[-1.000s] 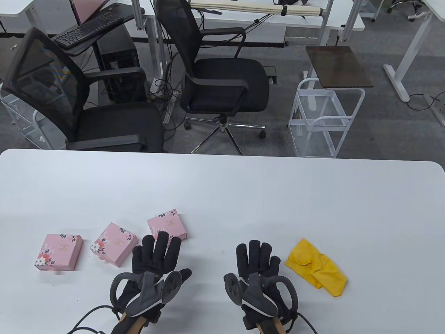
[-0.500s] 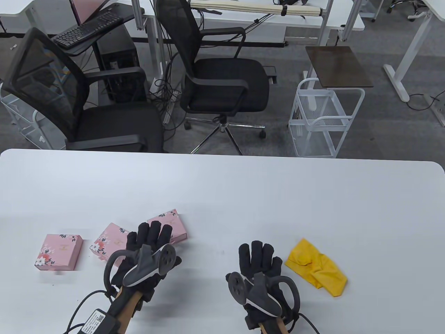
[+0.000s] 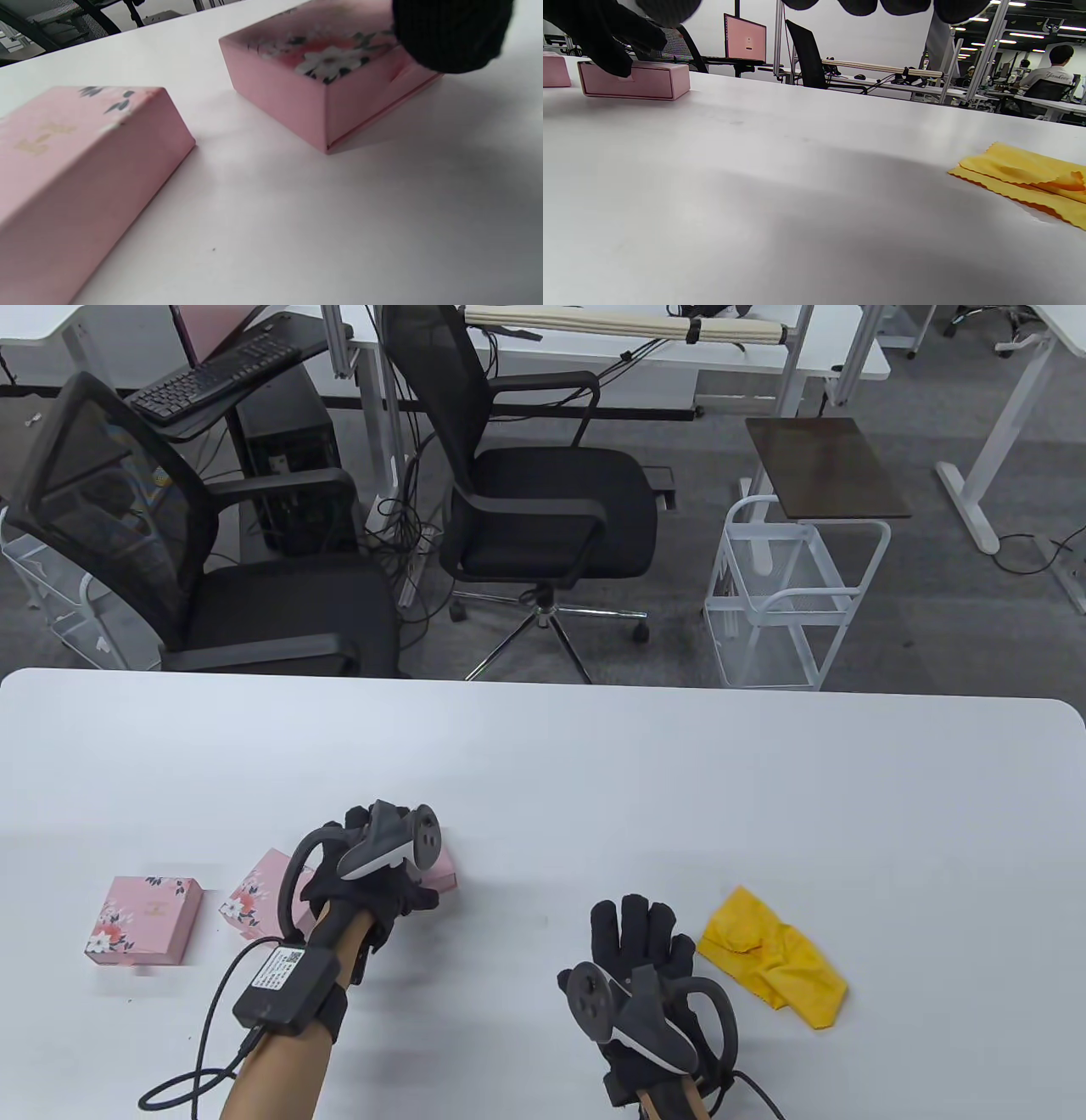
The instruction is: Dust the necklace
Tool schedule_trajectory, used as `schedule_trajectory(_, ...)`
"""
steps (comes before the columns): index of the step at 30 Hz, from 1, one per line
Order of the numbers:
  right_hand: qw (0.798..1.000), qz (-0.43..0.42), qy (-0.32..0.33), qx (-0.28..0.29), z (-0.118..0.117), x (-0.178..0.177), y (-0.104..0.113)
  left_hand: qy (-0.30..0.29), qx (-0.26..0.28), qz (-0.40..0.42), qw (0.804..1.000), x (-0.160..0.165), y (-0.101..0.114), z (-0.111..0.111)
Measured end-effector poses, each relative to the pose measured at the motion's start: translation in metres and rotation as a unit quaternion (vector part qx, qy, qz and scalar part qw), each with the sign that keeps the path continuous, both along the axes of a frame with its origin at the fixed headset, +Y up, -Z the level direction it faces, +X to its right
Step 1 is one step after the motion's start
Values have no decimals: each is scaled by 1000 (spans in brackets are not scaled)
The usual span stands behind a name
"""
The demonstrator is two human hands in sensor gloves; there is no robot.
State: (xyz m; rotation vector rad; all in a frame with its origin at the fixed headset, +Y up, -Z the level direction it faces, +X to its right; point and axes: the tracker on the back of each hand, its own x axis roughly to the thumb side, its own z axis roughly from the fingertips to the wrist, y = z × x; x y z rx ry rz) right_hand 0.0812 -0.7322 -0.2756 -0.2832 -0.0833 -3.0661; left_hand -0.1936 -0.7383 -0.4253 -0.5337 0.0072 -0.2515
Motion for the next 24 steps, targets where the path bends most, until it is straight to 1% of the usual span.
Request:
schedule_trajectory(3, 1000, -2, 0, 0, 0, 0, 0, 2, -21, 2, 1000, 0, -10, -5)
schedule_trajectory(4, 1000, -2, 0, 0, 0, 0, 0, -1, -12, -5, 1000, 2, -10, -6)
schedule_trajectory(6, 1000, -1, 0, -1, 0, 0, 1, -15, 5, -22, 1000, 5, -10, -7)
schedule_trajectory(9, 1000, -1, 0, -2, 0, 0, 1, -15, -13, -36, 999, 11, -6, -9)
schedule_trajectory(12, 1000, -3, -2, 0, 0, 1, 2, -34, 3, -29, 999, 17, -2, -11)
schedule_trajectory(15, 1000, -4, -2, 1, 0, 2, 2, -66, 18, -3, 998, 32, 4, -9)
schedule_trajectory(18, 1000, -4, -2, -2, 0, 1, 2, -95, 16, 41, 994, 49, 4, -8)
schedule_trajectory(21, 1000, -4, -1, -2, 0, 1, 2, -123, 13, 56, 991, 64, -1, -7)
schedule_trajectory(24, 1000, -5, -1, -3, 0, 1, 2, -138, 10, 64, 988, 74, -9, -6)
